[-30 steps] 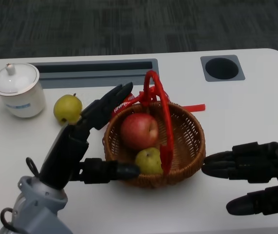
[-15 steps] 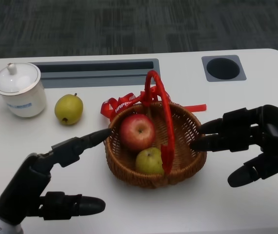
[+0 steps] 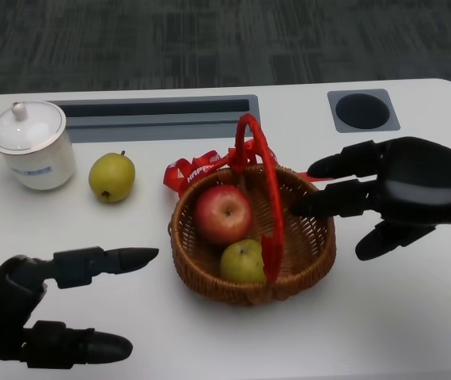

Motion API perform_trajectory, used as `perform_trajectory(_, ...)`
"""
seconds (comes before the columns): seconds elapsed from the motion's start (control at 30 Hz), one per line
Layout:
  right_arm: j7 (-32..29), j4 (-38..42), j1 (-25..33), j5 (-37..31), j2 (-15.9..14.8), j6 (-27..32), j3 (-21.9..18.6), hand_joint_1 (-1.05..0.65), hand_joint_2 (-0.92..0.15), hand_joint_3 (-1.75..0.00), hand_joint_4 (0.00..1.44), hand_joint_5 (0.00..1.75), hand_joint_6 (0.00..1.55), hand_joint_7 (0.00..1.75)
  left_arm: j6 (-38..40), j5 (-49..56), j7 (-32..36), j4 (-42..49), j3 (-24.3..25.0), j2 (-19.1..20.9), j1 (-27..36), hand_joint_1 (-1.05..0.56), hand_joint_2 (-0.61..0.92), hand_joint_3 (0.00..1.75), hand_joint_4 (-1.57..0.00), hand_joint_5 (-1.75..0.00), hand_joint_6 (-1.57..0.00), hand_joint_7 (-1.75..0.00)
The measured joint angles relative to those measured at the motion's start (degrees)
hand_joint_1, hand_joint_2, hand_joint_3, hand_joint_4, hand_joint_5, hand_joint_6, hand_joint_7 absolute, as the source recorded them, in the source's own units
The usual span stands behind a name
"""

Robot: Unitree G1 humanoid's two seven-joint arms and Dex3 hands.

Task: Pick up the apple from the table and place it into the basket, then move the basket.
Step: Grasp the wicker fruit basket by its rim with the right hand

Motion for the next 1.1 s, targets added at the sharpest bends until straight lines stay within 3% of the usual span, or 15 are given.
perform_trajectory(0.2,-12.2,5.4,-7.1,-7.0,0.5,4.9,12.2,-0.72,-0.92,-0.05,0.50,0.03,0.50,0.02,-0.2,0.2,-0.4,-0.2,0.6,-1.2,0.4,-0.56,0.77,0.00,-0.88,-0.03,-0.78,-0.01)
perform_trajectory(0.33,-18.5,9.4,-9.5,-9.9,2.5,8.1,19.4,-0.74,-0.92,-0.04,0.53,0.03,0.51,0.02,-0.8,0.7,-0.4,-0.8,1.3,-2.6,1.2,-0.56,0.78,0.00,-0.89,-0.03,-0.78,-0.01)
perform_trajectory(0.67,-27.3,13.0,-11.8,-15.2,7.7,15.4,33.7,-0.79,-0.92,-0.03,0.59,0.05,0.55,0.02,-1.6,1.6,-0.3,-1.5,2.3,-5.8,3.0,-0.55,0.78,0.00,-0.92,-0.02,-0.81,-0.01)
perform_trajectory(0.9,-28.3,14.8,-13.2,-16.0,10.6,18.5,39.0,-0.75,-0.92,-0.05,0.63,0.06,0.57,0.02,-2.4,2.7,0.3,-1.5,2.7,-8.0,3.0,-0.55,0.77,0.00,-0.93,-0.02,-0.82,-0.01)
perform_trajectory(1.1,-20.3,18.1,-13.7,-11.9,12.1,17.9,39.1,-0.62,-0.89,-0.01,0.63,0.04,0.57,0.01,-3.0,4.0,1.6,-2.2,3.0,-10.4,4.2,-0.54,0.77,0.00,-0.95,-0.02,-0.83,-0.01)
